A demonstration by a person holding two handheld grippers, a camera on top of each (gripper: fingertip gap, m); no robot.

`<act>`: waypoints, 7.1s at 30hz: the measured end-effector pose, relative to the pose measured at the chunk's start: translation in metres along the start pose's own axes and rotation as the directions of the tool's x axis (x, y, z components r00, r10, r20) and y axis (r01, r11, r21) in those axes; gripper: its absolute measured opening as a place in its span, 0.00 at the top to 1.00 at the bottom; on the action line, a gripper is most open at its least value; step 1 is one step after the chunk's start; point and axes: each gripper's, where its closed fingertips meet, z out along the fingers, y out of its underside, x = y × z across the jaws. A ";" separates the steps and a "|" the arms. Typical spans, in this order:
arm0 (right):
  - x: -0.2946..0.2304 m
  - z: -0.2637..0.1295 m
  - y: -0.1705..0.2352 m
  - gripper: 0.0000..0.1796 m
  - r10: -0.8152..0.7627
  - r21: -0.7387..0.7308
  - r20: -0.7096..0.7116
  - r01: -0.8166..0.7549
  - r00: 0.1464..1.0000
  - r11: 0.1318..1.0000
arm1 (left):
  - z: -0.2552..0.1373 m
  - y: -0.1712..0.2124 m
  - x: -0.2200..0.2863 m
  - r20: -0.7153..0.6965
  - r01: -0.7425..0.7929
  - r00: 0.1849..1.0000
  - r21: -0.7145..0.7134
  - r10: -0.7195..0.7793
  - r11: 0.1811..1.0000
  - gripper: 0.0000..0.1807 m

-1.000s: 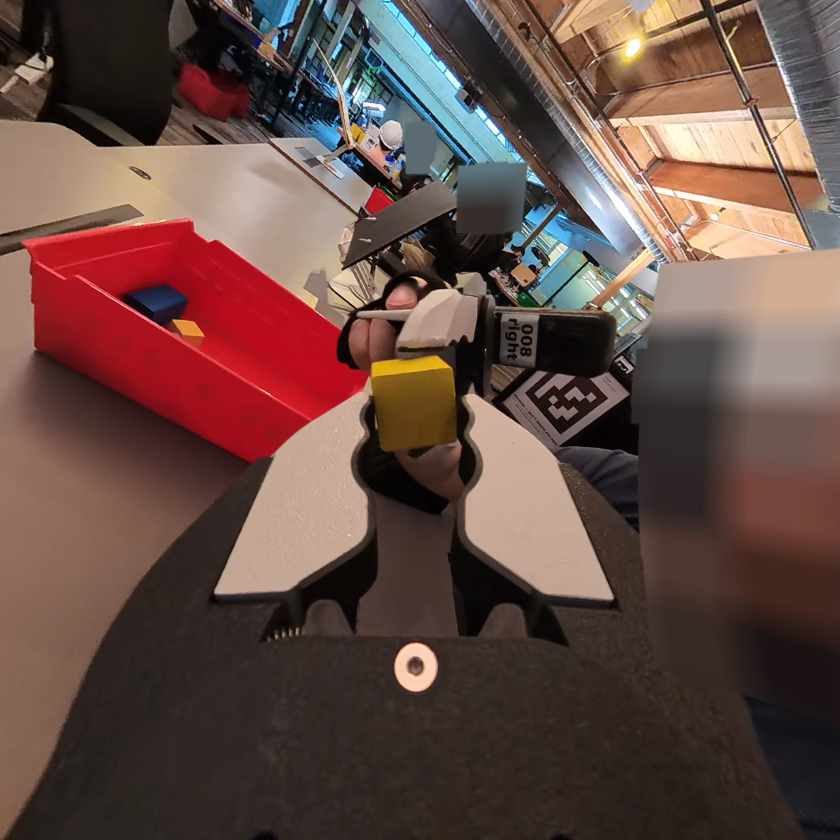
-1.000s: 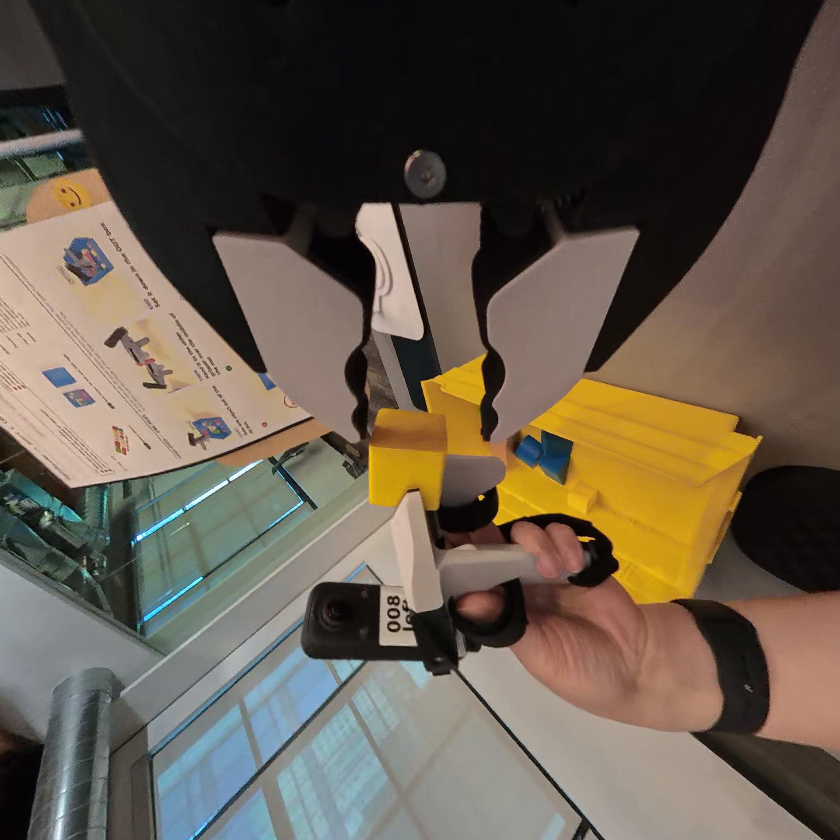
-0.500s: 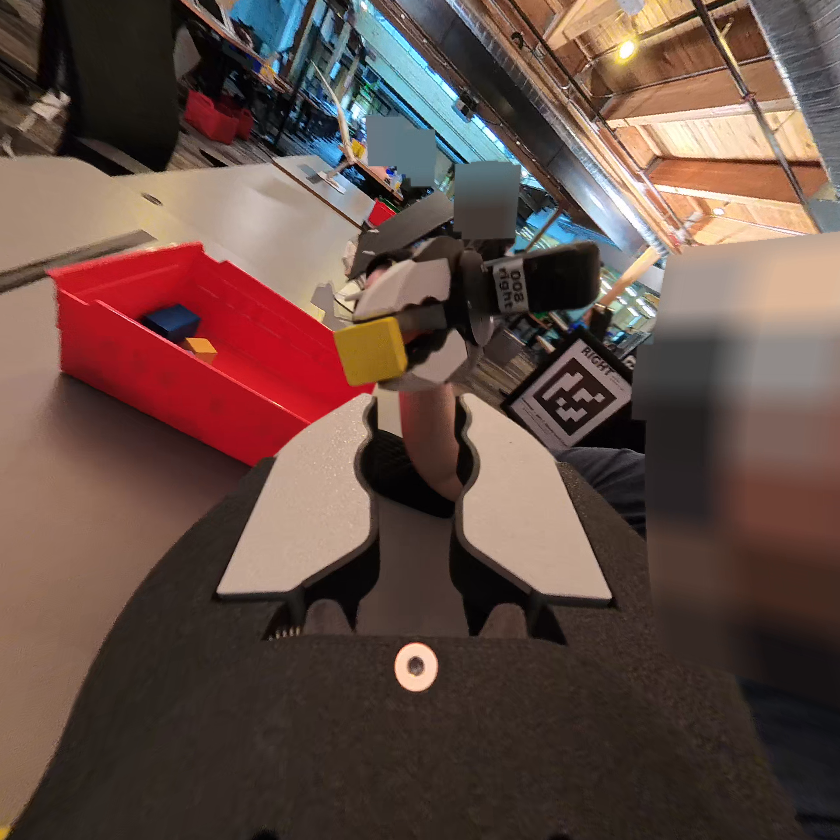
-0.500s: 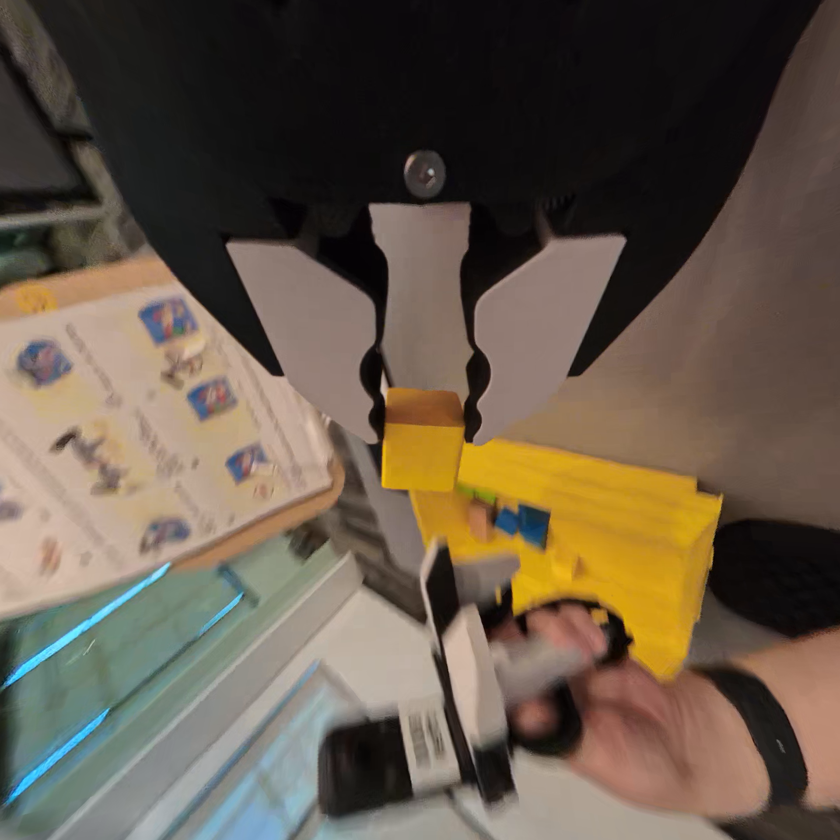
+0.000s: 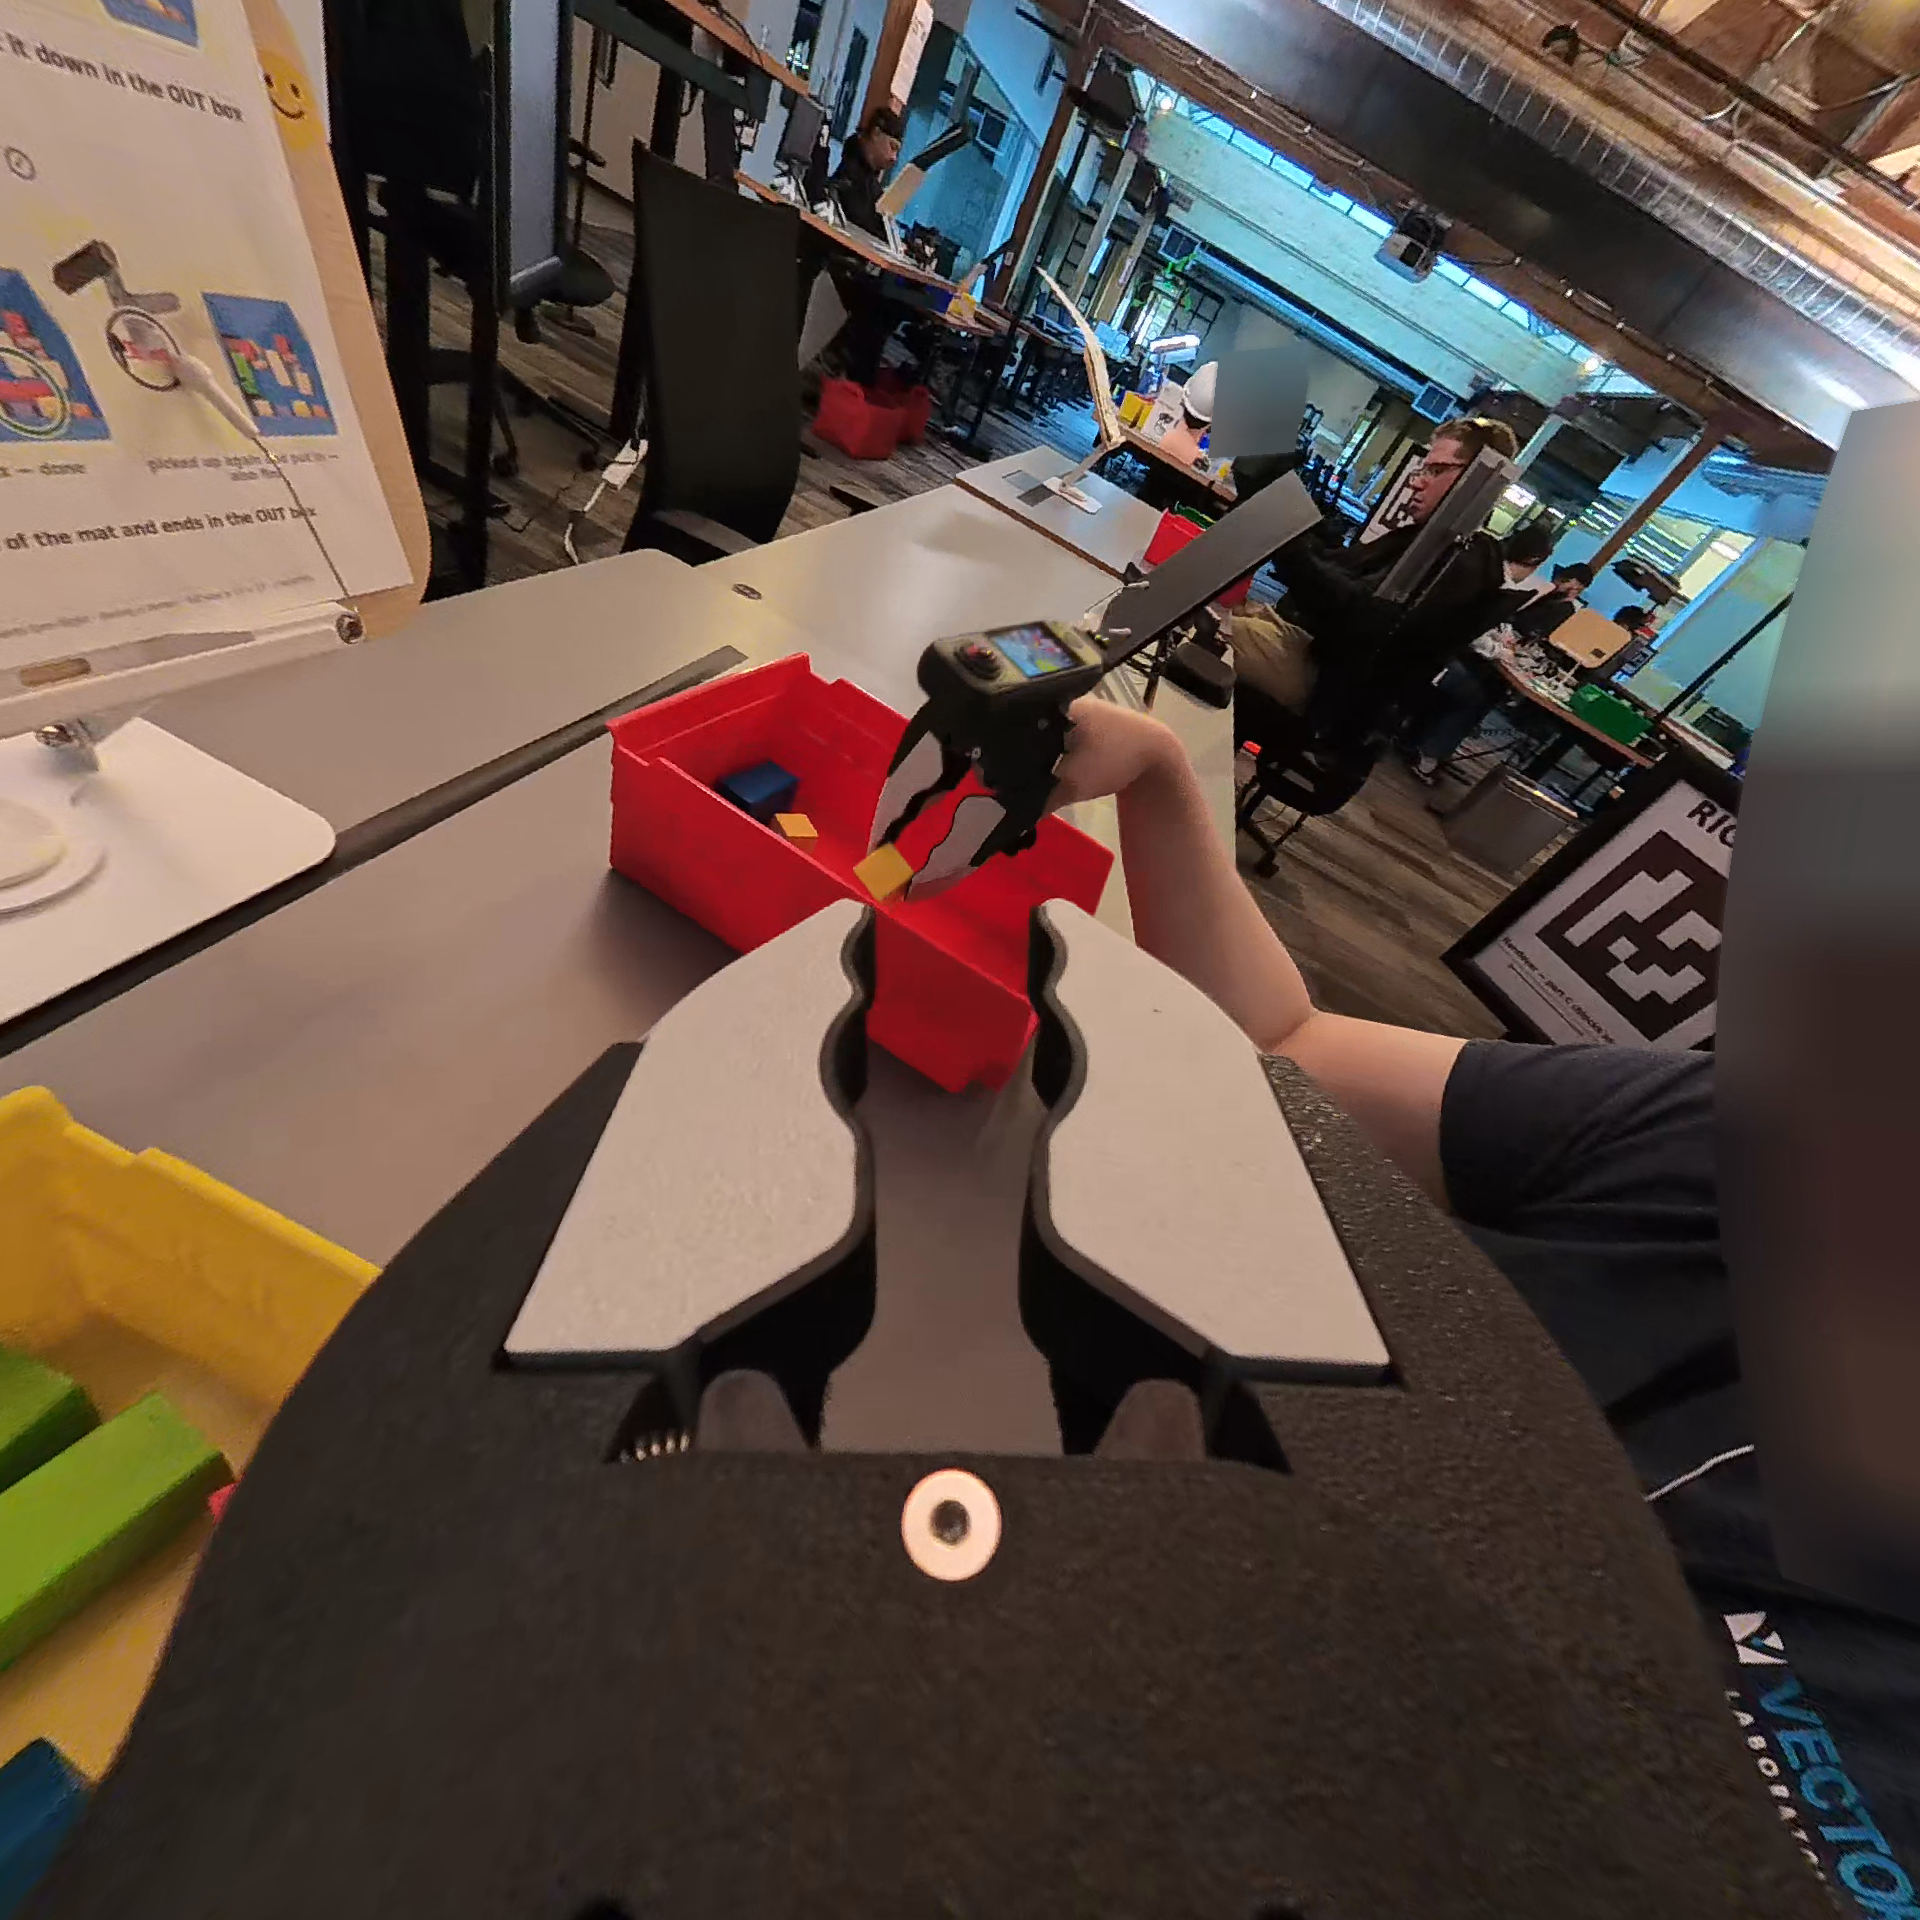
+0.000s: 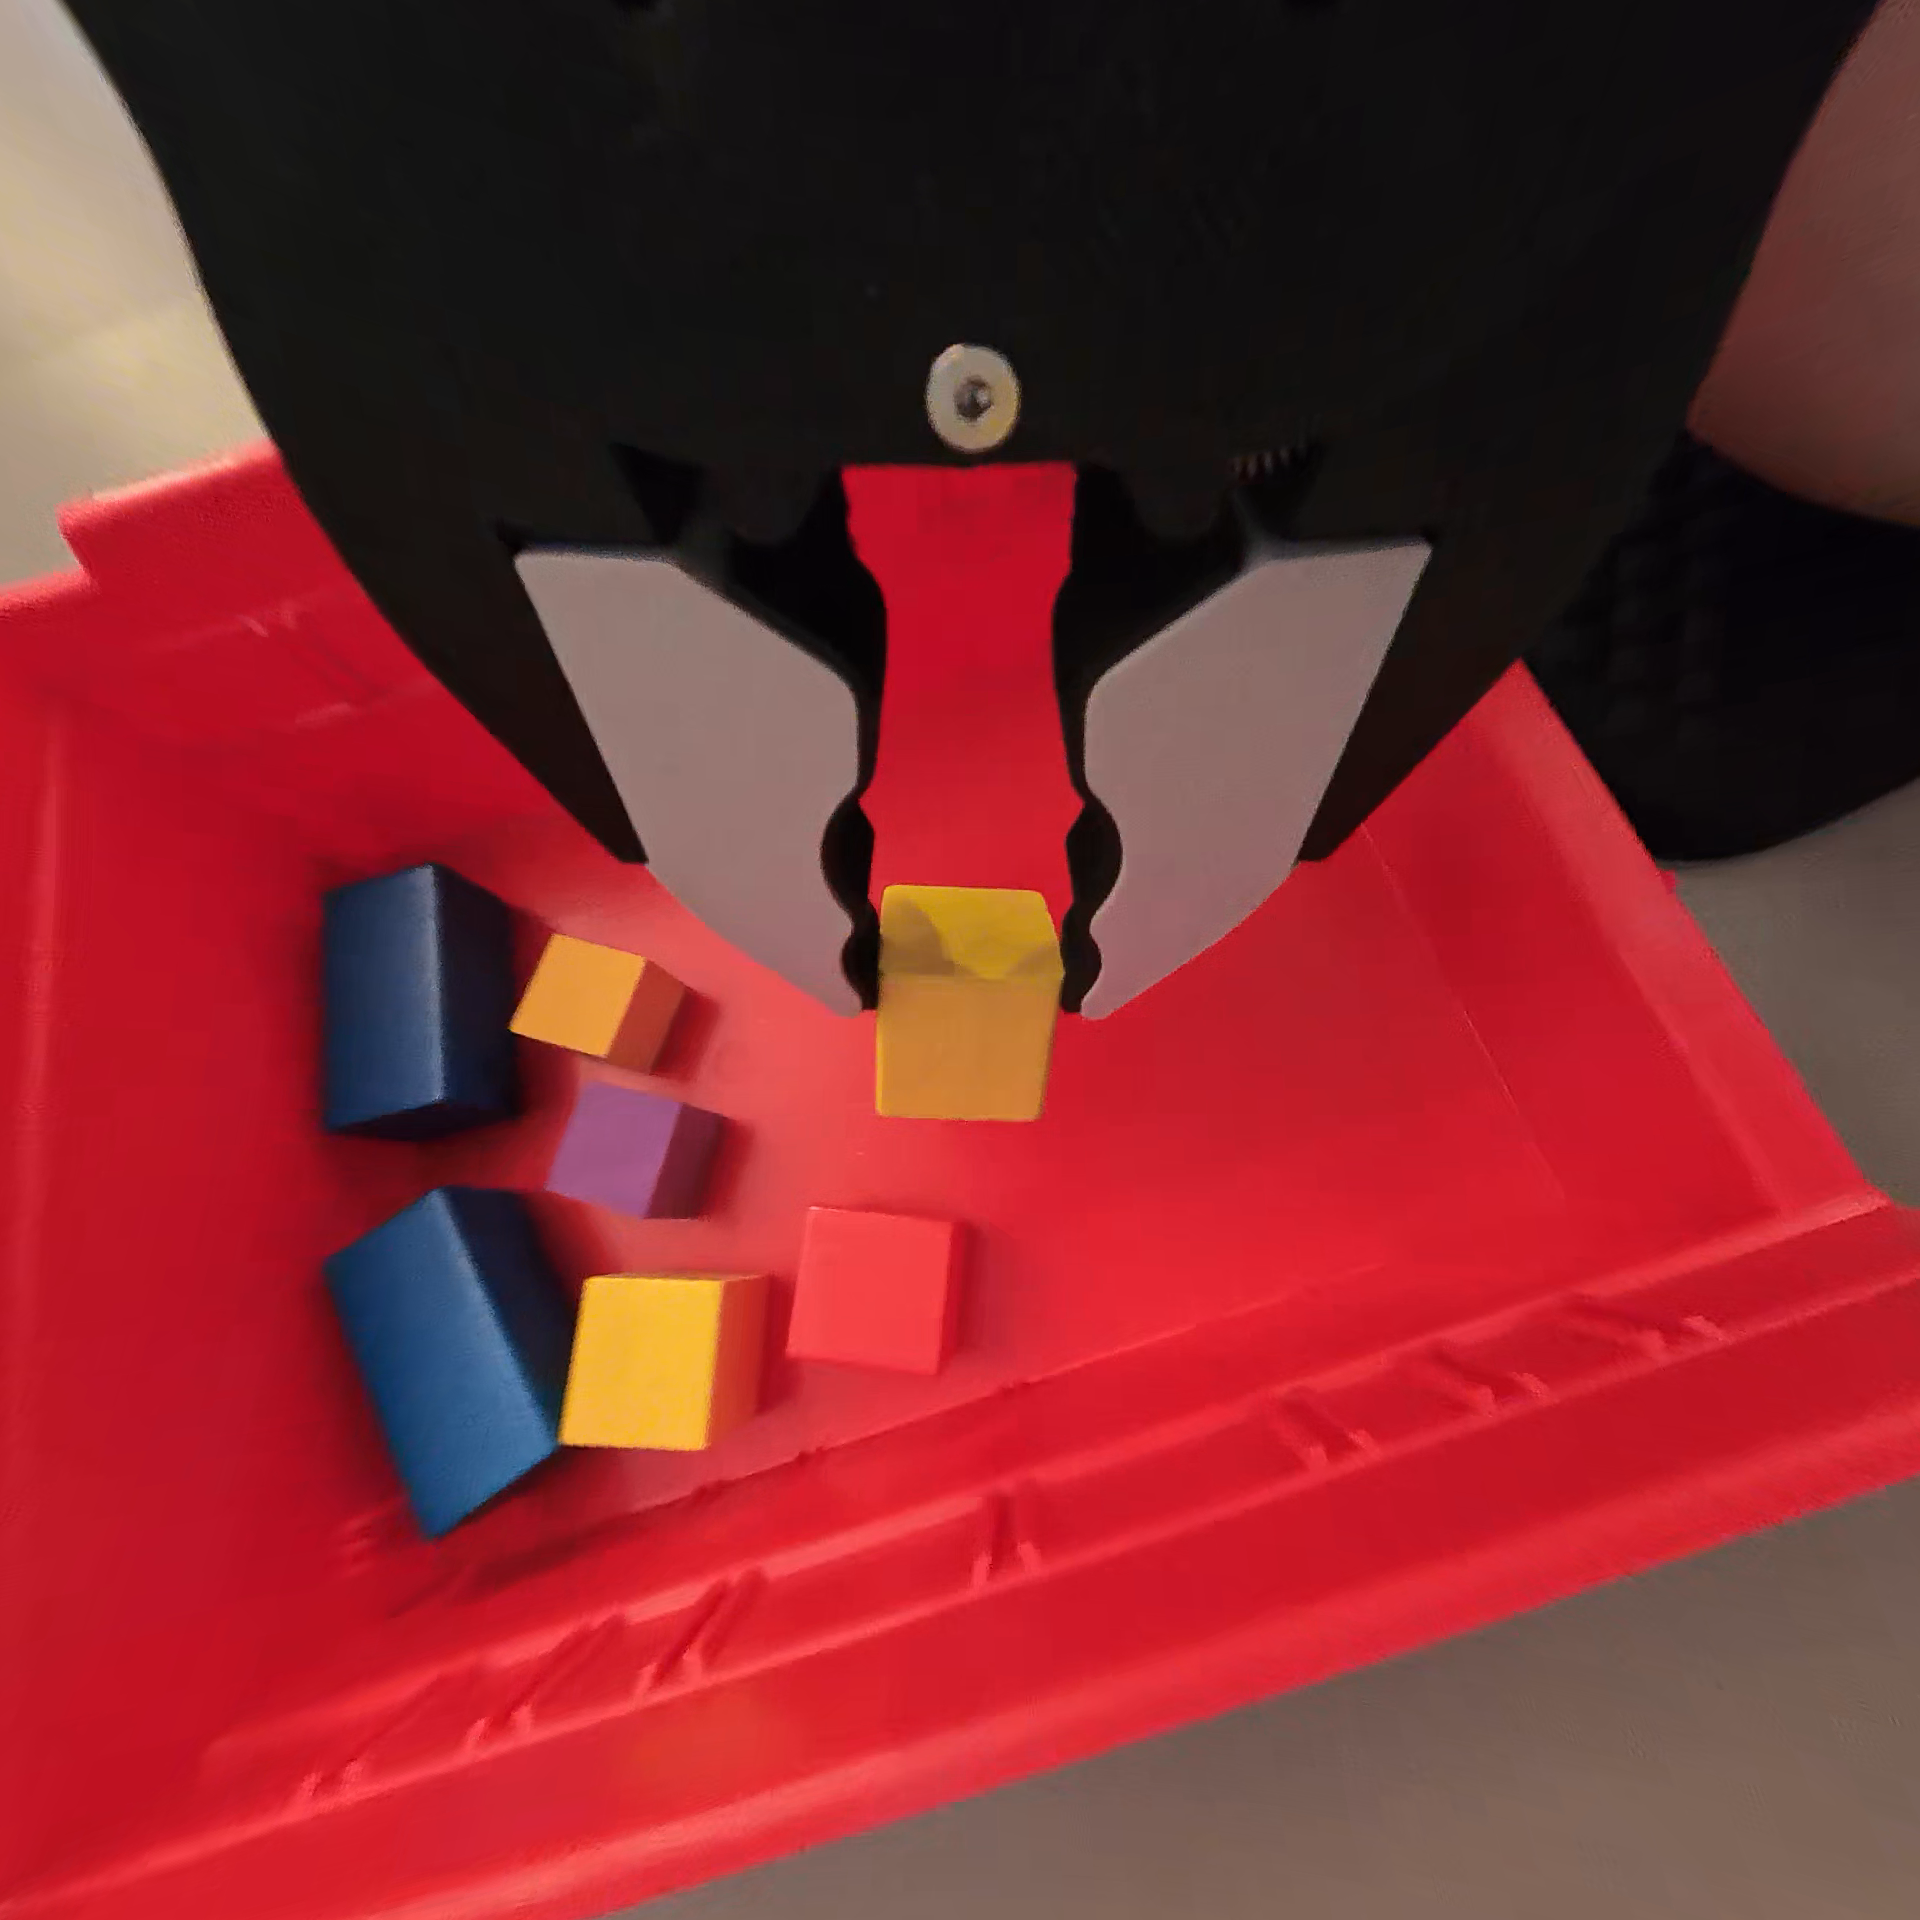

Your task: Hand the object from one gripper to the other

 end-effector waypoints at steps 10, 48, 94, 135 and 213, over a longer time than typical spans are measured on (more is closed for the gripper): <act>0.009 0.029 0.006 0.81 -0.042 -0.043 0.006 0.042 0.999 0.998 | 0.009 0.007 0.001 -0.007 -0.001 1.000 -0.048 0.000 0.999 0.86; 0.023 0.045 0.020 0.78 0.101 -0.078 0.017 -0.100 0.995 0.992 | -0.028 0.022 -0.056 0.290 0.109 0.954 -0.084 -0.081 0.990 0.90; 0.038 -0.060 -0.017 0.77 0.026 0.099 -0.375 0.012 0.927 0.995 | -0.035 0.143 -0.175 0.468 0.131 0.847 -0.644 0.253 0.754 0.80; 0.001 -0.028 0.012 0.78 -0.101 -0.080 -0.192 0.087 0.976 0.993 | -0.037 0.037 0.091 -0.407 -0.424 0.839 -0.074 0.361 0.903 0.69; 0.062 -0.035 0.043 0.73 0.054 -0.132 -0.409 -0.118 0.911 0.984 | -0.035 0.174 -0.239 0.809 0.455 0.581 -0.412 0.088 0.790 0.63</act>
